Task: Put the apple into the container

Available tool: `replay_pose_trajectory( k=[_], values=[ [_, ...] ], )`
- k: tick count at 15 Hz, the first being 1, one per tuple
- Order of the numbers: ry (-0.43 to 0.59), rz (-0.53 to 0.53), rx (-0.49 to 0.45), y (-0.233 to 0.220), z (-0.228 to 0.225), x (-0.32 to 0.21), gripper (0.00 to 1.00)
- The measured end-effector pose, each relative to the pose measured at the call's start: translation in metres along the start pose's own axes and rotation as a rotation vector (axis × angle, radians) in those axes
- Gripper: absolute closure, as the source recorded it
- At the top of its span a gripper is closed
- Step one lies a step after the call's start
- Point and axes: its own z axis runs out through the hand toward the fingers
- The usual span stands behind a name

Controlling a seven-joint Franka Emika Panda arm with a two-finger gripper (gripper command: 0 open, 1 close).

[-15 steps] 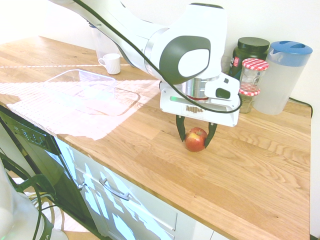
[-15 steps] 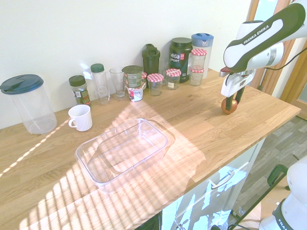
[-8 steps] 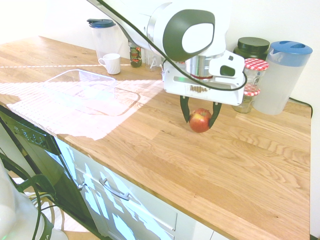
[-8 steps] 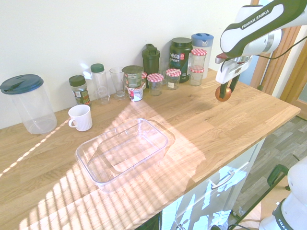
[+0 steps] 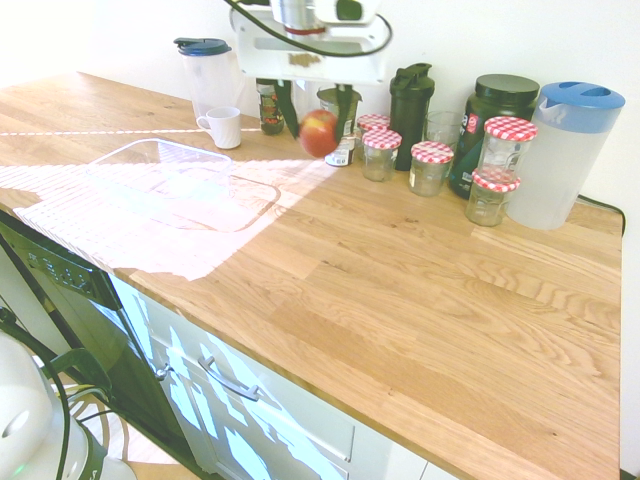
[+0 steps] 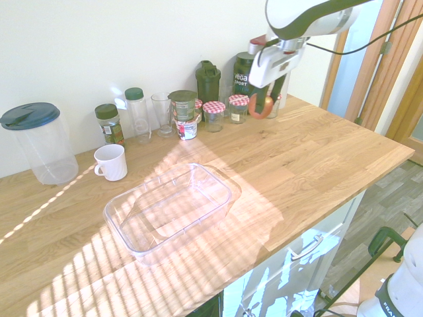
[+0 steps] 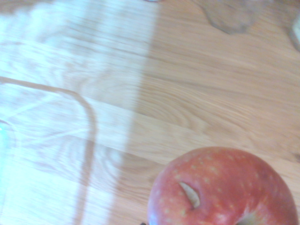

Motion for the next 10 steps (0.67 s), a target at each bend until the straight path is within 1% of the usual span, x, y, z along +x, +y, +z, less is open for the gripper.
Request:
replay_pose_trajectory(
  k=[2,4,6,10],
  values=[
    [-0.013,-0.046,-0.005,-0.056,0.008,-0.026,1.00],
    [-0.037,-0.085,-0.015,-0.102,0.025,-0.052,1.00],
    [-0.057,-0.110,-0.027,-0.136,0.040,-0.078,1.00],
    [-0.095,-0.142,-0.057,-0.178,0.074,-0.119,1.00]
  ],
)
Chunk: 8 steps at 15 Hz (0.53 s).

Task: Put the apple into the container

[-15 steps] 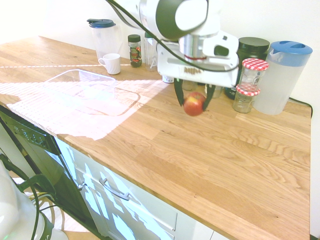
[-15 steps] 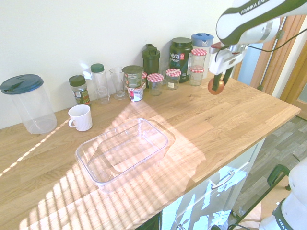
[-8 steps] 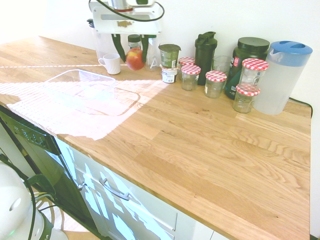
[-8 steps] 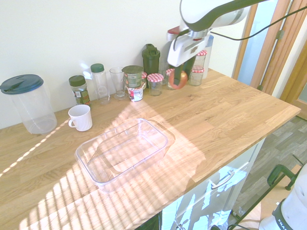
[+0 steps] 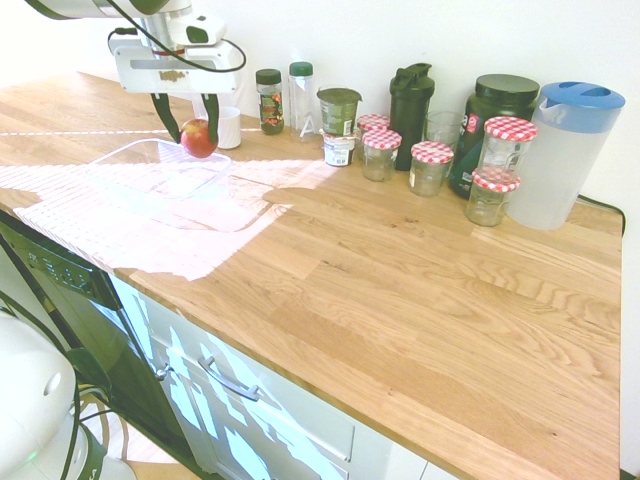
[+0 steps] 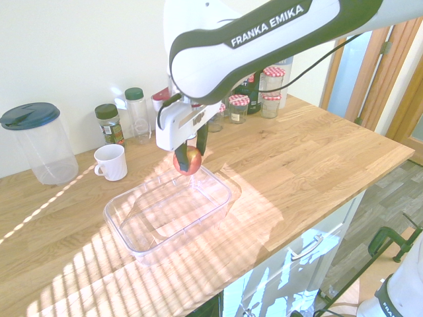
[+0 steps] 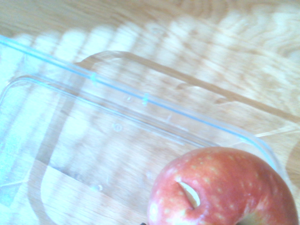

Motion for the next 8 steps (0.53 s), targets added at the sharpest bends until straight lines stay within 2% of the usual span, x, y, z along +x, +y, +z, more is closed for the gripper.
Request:
replay_pose_trajectory(
  k=[5,6,8],
  values=[
    [-0.030,-0.036,-0.038,-0.029,0.058,-0.014,1.00],
    [-0.038,-0.038,-0.044,-0.031,0.068,-0.014,0.00],
    [-0.044,-0.037,-0.055,-0.036,0.076,-0.017,0.00]
  ],
)
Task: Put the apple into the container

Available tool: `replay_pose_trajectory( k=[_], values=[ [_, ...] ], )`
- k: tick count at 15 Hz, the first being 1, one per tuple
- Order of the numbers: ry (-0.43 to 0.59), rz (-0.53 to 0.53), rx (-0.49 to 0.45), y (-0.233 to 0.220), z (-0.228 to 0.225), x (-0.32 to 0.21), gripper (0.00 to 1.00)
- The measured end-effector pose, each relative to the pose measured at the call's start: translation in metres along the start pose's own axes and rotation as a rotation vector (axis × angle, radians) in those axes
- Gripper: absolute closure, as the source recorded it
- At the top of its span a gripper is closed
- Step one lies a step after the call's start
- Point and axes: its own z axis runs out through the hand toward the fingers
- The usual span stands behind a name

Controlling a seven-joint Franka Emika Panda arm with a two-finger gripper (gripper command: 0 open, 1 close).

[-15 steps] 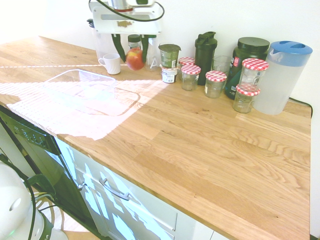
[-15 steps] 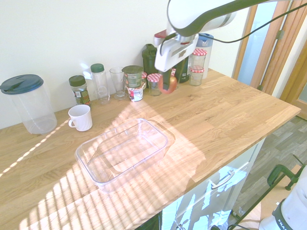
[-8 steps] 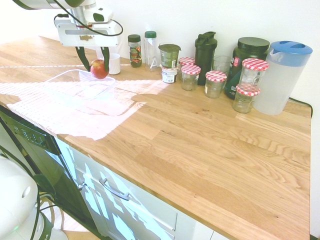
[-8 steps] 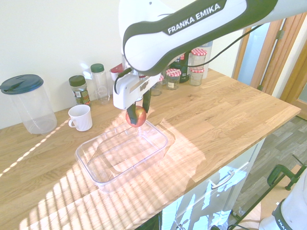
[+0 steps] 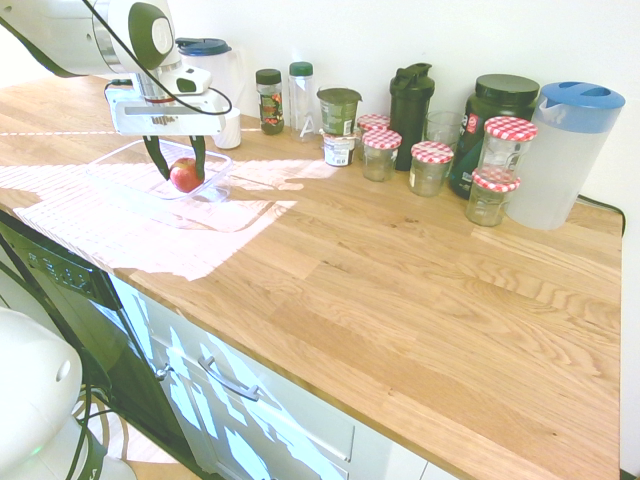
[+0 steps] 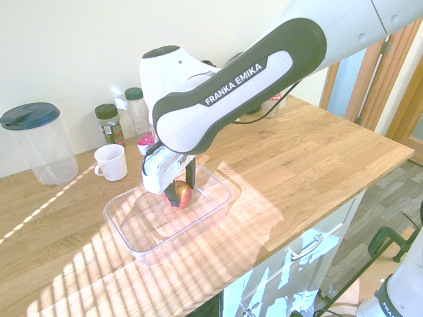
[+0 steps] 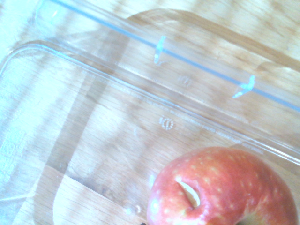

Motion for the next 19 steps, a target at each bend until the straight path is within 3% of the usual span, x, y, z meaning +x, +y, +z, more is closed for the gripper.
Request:
replay_pose_trajectory(
  k=[9,11,13,16,19],
  values=[
    [0.014,0.004,0.000,-0.001,-0.008,0.005,0.00],
    [0.025,0.013,0.009,-0.001,-0.023,0.010,0.00],
    [0.035,0.043,0.016,0.005,-0.066,0.016,0.00],
    [0.049,0.188,-0.001,0.068,-0.149,0.037,0.00],
    [0.002,0.419,-0.028,0.182,-0.151,0.088,0.00]
  ],
)
